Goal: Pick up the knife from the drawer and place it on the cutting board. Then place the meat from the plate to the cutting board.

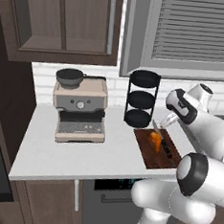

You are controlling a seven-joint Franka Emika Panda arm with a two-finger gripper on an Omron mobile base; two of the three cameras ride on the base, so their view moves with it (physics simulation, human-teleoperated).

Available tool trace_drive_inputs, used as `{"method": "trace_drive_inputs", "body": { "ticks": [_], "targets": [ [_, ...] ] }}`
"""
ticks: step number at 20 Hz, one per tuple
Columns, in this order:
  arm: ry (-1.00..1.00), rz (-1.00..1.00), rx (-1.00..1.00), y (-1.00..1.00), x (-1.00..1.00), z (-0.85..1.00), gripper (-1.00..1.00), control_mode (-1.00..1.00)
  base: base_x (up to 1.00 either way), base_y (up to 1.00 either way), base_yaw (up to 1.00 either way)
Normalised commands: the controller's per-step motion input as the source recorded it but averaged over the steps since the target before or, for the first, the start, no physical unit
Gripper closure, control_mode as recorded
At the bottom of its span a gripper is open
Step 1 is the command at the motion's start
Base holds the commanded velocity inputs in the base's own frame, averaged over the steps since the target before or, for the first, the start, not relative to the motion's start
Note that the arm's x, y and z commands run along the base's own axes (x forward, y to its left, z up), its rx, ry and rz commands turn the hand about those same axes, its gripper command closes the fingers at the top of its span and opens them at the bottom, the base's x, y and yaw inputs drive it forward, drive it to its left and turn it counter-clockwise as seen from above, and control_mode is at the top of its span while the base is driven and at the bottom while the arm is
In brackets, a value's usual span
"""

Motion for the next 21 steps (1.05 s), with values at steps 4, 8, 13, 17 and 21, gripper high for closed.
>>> {"method": "trace_drive_inputs", "body": {
  "ticks": [4, 8, 13, 17, 21],
  "targets": [
    [-0.19, -0.12, 0.06, -0.65, -0.89, 0.18, -1.00, -1.00, 0.00, 0.00, 0.00],
    [-0.23, -0.07, 0.04, -0.32, -0.57, 0.20, -1.00, -1.00, 0.00, 0.00, 0.00],
    [-0.11, 0.00, 0.00, -0.05, -0.26, 0.05, -1.00, -1.00, 0.00, 0.00, 0.00],
    [0.00, 0.00, 0.00, -0.06, -0.15, 0.00, -1.00, -1.00, 0.00, 0.00, 0.00],
    [-0.03, 0.00, 0.04, -0.18, -0.20, 0.00, -1.00, -1.00, 0.00, 0.00, 0.00]
  ]
}}
